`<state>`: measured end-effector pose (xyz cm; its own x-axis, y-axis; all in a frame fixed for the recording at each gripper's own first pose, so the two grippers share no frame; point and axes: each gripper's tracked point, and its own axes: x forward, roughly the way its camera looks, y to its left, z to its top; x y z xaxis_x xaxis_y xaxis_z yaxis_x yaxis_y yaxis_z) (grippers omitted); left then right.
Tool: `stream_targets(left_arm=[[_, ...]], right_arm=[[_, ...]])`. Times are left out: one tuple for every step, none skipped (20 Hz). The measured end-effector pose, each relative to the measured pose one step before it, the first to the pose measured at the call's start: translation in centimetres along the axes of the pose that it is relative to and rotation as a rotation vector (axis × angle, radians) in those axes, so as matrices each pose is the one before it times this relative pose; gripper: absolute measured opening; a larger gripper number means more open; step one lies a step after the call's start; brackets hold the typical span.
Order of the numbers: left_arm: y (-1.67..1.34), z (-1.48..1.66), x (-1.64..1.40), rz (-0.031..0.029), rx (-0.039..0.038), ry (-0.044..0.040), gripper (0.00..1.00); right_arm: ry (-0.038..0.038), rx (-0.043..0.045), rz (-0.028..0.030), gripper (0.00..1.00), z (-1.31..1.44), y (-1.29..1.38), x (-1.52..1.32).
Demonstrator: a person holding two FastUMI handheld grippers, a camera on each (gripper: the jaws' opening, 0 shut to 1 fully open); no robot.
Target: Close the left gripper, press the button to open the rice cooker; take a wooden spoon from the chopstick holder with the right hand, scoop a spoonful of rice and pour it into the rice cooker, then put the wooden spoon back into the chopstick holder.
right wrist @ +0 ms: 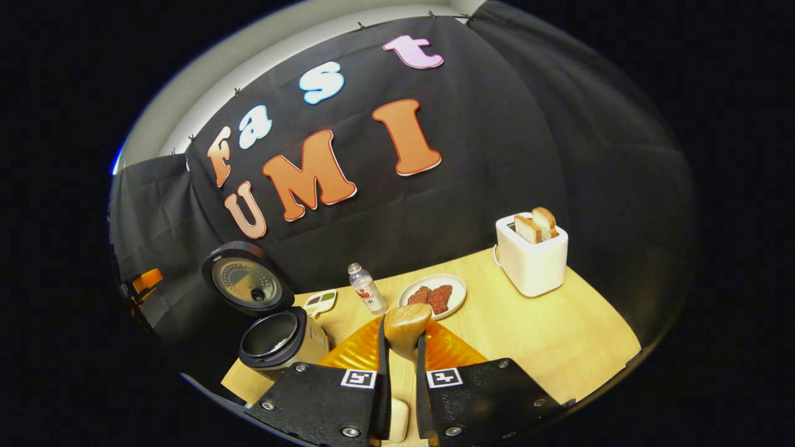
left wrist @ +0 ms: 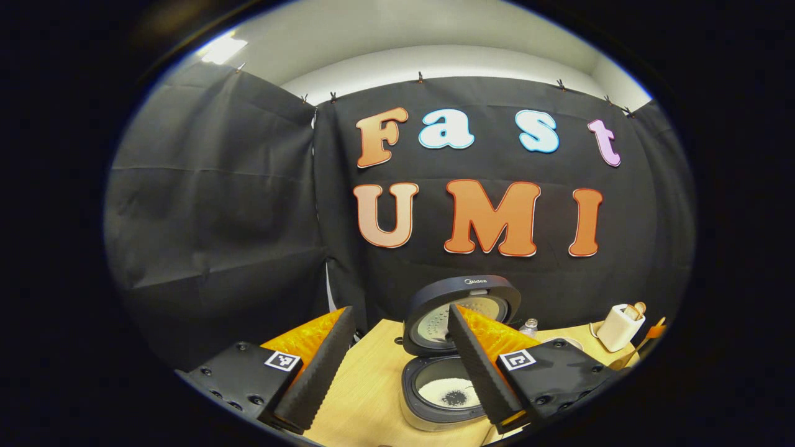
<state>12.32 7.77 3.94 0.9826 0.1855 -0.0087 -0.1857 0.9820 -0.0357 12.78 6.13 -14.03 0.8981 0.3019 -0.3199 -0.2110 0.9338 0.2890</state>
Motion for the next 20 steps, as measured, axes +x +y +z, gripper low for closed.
stream_targets(left_arm=[[-0.32,-0.139,-0.366,0.00216,0.00119,0.00416,1.0],[-0.203,-0.137,-0.218,0.00245,0.00228,0.00343,1.0],[-0.119,-0.081,-0.406,0.00068,0.00384,0.00161,1.0],[-0.009,-0.047,-0.366,0.00233,0.00655,0.0006,1.0],[0.056,0.098,-0.143,0.00442,0.00921,0.00024,1.0],[0.128,-0.08,-0.229,0.00733,0.00987,0.00159,1.0],[0.211,-0.115,-0.161,0.00652,0.00663,0.00367,1.0],[0.13,0.071,-0.223,0.00412,0.00022,0.00142,1.0],[0.141,0.125,-0.21,0.00315,-0.00124,0.00002,1.0],[0.192,0.117,-0.128,0.00374,0.00083,-0.00085,1.0],[0.271,0.064,-0.002,0.00353,0.00339,-0.00098,1.0],[0.132,0.082,0.047,0.00259,0.00525,-0.00054,1.0],[0.032,0.136,-0.194,0.00334,0.00667,-0.00076,1.0],[0.037,0.207,0.006,0.00122,0.00812,-0.00371,1.0],[0.006,0.14,0.16,-0.00218,0.00351,-0.00349,1.0],[-0.335,0.201,0.132,-0.00748,-0.00201,-0.00268,1.0],[-0.191,0.006,0.097,-0.00493,-0.00505,-0.00255,1.0],[-0.136,-0.039,0.065,-0.00498,-0.00484,-0.00246,1.0],[-0.247,-0.051,-0.04,-0.00654,-0.0044,-0.00047,1.0],[-0.416,-0.096,0.212,-0.01417,-0.00603,0.00212,1.0]], right_arm=[[0.01821,0.01031,-0.00046,0.16,-0.936,-0.468,0.41],[0.01918,0.00785,-0.00444,0.16,-1.005,-0.571,0.451],[0.01764,0.00408,-0.00474,0.2,-0.824,-0.421,0.464],[0.01432,0.00372,-0.00178,0.16,-0.751,-0.37,0.4],[0.01279,0.00378,0.00259,0.16,-0.555,-0.322,0.349],[0.01183,0.00849,-0.00199,0.16,-0.591,-0.339,0.445],[0.00795,0.01073,-0.00643,0.16,-0.491,-0.395,0.413],[0.01084,0.01097,-0.00525,0.16,-0.496,-0.403,0.431],[0.00587,0.01072,-0.00271,0.16,-0.426,-0.33,0.369],[0.00507,0.01035,-0.00173,0.16,-0.536,-0.297,0.231],[0.00471,0.00714,-0.00177,0.16,-0.319,-0.324,0.318],[0.00548,0.00991,-0.00309,0.16,-0.391,-0.456,0.229],[-0.00876,0.01934,0.00772,0.16,0.3,-0.161,-0.019],[0.00731,0.02173,0.00283,0.16,-0.131,0.026,-0.048],[0.00899,0.01293,0.00144,0.17,-0.201,-0.06,0.058],[-0.0008,0.00794,-0.00825,0.2,0.093,-0.261,0.008],[-0.00538,-0.00252,-0.00505,0.22,0.169,-0.14,-0.093],[-0.01304,-0.01148,-0.01725,0.25,0.586,-0.419,-0.22],[-0.00396,-0.01694,-0.02095,0.26,0.317,-0.676,-0.169],[-0.00079,-0.01398,-0.01615,0.3,0.203,-0.516,-0.363]])
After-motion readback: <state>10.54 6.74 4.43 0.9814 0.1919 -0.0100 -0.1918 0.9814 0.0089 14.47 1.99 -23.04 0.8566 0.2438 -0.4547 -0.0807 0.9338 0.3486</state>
